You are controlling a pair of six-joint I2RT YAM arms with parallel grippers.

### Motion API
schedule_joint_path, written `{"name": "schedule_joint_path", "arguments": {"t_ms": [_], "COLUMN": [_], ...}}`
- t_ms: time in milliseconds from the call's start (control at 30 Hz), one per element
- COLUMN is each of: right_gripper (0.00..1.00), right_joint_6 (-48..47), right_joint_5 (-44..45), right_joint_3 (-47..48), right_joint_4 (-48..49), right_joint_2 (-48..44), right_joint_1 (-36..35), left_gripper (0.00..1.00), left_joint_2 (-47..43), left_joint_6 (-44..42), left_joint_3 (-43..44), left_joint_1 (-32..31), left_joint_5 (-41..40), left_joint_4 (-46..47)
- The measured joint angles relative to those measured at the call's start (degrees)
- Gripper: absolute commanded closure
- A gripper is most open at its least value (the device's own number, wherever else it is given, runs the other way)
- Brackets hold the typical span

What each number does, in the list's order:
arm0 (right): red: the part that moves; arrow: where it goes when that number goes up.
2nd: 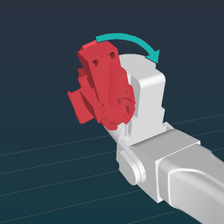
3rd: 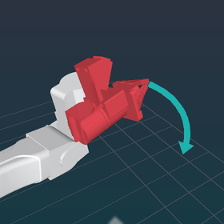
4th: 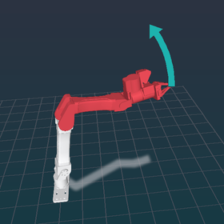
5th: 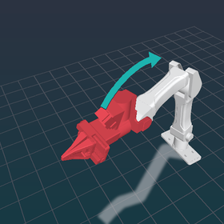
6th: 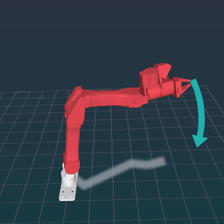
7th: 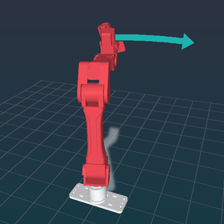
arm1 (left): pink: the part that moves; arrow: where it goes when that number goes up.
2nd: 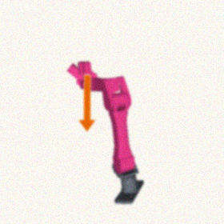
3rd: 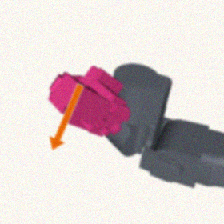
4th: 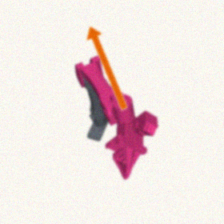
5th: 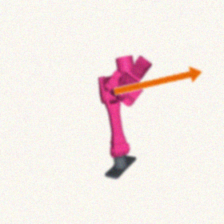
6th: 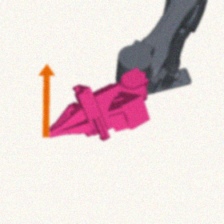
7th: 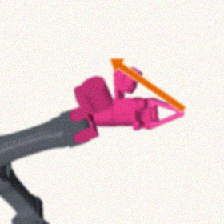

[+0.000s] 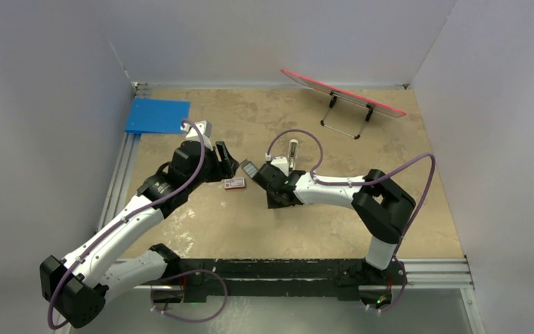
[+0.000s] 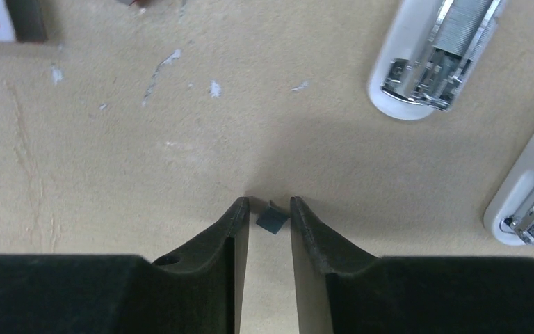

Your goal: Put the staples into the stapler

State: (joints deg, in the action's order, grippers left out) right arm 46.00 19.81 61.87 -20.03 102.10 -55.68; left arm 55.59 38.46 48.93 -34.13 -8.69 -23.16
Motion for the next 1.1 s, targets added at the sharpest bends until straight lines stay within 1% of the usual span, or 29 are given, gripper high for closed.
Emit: {"name": "schedule_joint_path", "arguments": {"t_ms": [33,100,267,333,567,667,733,767,1000,1100], "right_gripper": [0.59,0.55,0.55,0.55,0.49,0.51,0.57,0.58,0.59,0.63], "right_joint_6": [-1.22,-2.60,-2.91,-1.84,3.96,6.71,8.68,9.68,12.04,12.04], "right_joint_5": [-0.26,-0.55,-0.09,0.28,1.95,2.38,3.13,3.50,5.27,5.35], "right_joint_3": [-0.13,-0.17,-0.17,-0.17,0.02,0.20,0.28,0.35,2.03,2.05], "right_joint_4": [0.37,0.90,0.35,-0.28,-1.62,-1.92,-2.58,-3.17,-7.41,-7.87], "right_joint_2": [-0.07,-0.09,-0.13,-0.15,-0.15,-0.13,-0.11,-0.09,1.03,1.03], "right_joint_1": [-0.11,-0.28,-0.68,-0.68,-0.68,-0.66,-0.68,-0.68,-1.20,-1.44], "left_gripper": [0.41,0.41,0.41,0.41,0.41,0.41,0.41,0.41,0.41,0.41], "left_joint_2": [0.00,0.00,0.00,0.00,0.02,0.02,0.02,0.02,0.02,0.02], "left_joint_6": [0.00,0.00,0.04,0.04,0.04,0.04,0.04,0.04,0.04,0.04], "left_joint_3": [0.00,0.00,-0.09,-0.09,-0.09,-0.09,-0.09,-0.09,-0.09,-0.09], "left_joint_1": [0.00,0.00,0.00,0.00,0.00,0.00,0.00,0.00,0.00,0.00], "left_joint_5": [0.00,0.00,-0.02,0.00,0.00,0.02,0.02,0.02,0.04,0.04], "left_joint_4": [0.00,-0.02,-0.02,-0.02,-0.02,0.00,0.00,-0.02,-0.02,-0.02]}}
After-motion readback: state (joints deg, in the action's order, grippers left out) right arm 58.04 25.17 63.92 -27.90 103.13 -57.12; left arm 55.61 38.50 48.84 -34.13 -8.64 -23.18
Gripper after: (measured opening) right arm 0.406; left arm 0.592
